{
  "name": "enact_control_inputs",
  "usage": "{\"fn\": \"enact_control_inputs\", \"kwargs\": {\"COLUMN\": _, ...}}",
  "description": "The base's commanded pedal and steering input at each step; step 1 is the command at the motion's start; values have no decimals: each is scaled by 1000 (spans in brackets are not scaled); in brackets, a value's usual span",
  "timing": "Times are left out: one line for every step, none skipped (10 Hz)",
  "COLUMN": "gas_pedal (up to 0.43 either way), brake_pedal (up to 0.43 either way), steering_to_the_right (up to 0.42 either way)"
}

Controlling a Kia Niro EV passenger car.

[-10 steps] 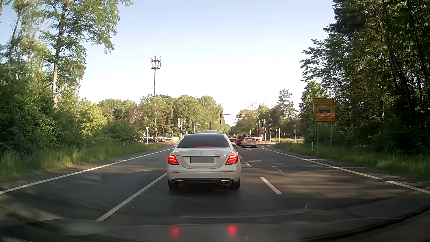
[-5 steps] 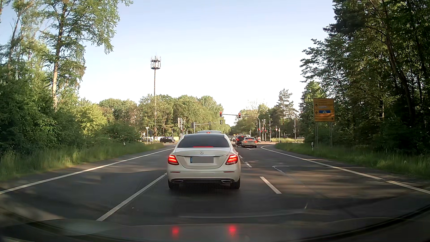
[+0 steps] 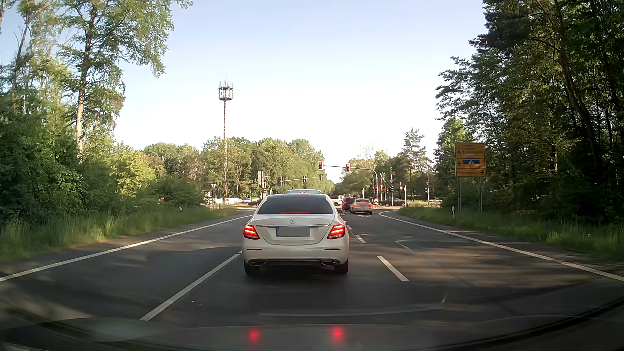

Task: Follow the waypoints while adhering to traffic rules and regulations

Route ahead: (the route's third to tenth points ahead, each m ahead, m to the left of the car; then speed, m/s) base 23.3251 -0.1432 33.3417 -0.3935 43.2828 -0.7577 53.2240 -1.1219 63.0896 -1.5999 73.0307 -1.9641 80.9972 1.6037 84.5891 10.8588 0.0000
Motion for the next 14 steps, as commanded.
{"fn": "enact_control_inputs", "kwargs": {"gas_pedal": 0, "brake_pedal": 0, "steering_to_the_right": -4}}
{"fn": "enact_control_inputs", "kwargs": {"gas_pedal": 0, "brake_pedal": 6, "steering_to_the_right": -4}}
{"fn": "enact_control_inputs", "kwargs": {"gas_pedal": 0, "brake_pedal": 0, "steering_to_the_right": -4}}
{"fn": "enact_control_inputs", "kwargs": {"gas_pedal": 0, "brake_pedal": 0, "steering_to_the_right": -4}}
{"fn": "enact_control_inputs", "kwargs": {"gas_pedal": 0, "brake_pedal": 0, "steering_to_the_right": -4}}
{"fn": "enact_control_inputs", "kwargs": {"gas_pedal": 0, "brake_pedal": 0, "steering_to_the_right": -4}}
{"fn": "enact_control_inputs", "kwargs": {"gas_pedal": 0, "brake_pedal": 0, "steering_to_the_right": -4}}
{"fn": "enact_control_inputs", "kwargs": {"gas_pedal": 0, "brake_pedal": 0, "steering_to_the_right": -4}}
{"fn": "enact_control_inputs", "kwargs": {"gas_pedal": 0, "brake_pedal": 0, "steering_to_the_right": -5}}
{"fn": "enact_control_inputs", "kwargs": {"gas_pedal": 0, "brake_pedal": 0, "steering_to_the_right": -4}}
{"fn": "enact_control_inputs", "kwargs": {"gas_pedal": 0, "brake_pedal": 0, "steering_to_the_right": -5}}
{"fn": "enact_control_inputs", "kwargs": {"gas_pedal": 0, "brake_pedal": 6, "steering_to_the_right": -4}}
{"fn": "enact_control_inputs", "kwargs": {"gas_pedal": 0, "brake_pedal": 0, "steering_to_the_right": -4}}
{"fn": "enact_control_inputs", "kwargs": {"gas_pedal": 0, "brake_pedal": 0, "steering_to_the_right": -4}}
